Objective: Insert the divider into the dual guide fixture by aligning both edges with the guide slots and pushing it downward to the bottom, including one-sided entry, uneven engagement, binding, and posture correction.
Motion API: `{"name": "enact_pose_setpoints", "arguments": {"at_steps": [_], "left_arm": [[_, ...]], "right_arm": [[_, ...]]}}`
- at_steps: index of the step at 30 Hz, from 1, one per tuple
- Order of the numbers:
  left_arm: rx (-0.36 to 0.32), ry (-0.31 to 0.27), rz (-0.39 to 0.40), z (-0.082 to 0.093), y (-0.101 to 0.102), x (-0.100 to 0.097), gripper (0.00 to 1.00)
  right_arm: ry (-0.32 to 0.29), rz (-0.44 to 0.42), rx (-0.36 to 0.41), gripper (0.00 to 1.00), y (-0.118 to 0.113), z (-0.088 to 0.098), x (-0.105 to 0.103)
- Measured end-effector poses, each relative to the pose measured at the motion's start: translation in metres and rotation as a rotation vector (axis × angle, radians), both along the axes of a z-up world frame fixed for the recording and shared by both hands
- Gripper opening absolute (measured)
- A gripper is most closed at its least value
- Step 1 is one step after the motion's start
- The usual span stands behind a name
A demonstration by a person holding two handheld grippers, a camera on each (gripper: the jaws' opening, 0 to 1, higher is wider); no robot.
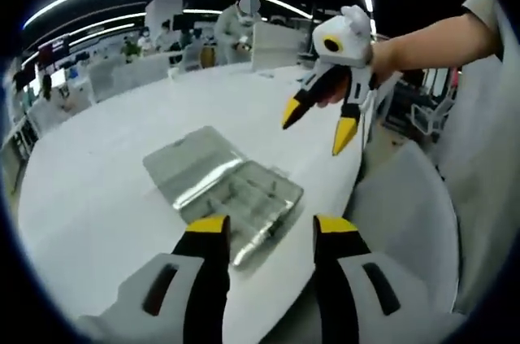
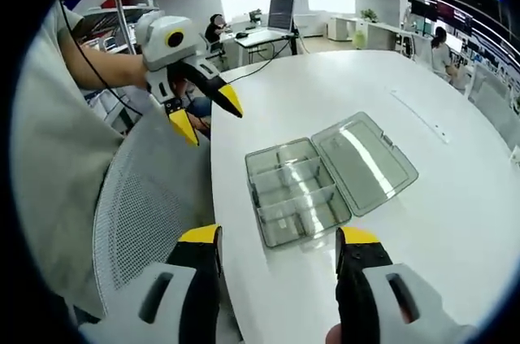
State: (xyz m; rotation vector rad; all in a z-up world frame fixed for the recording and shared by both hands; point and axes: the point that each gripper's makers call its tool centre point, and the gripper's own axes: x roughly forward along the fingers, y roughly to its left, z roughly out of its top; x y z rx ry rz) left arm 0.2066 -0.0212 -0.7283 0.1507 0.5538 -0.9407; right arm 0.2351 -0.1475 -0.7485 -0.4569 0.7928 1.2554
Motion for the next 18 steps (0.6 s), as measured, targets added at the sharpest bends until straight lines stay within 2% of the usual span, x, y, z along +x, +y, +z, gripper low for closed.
{"name": "enact_pose_setpoints", "arguments": {"at_steps": [18], "left_arm": [[-0.044, 0.0, -0.004, 0.004, -0.014, -0.014, 0.46]], "right_arm": [[0.014, -0.005, -0.062, 0.49, -0.017, -0.025, 0.02]]}}
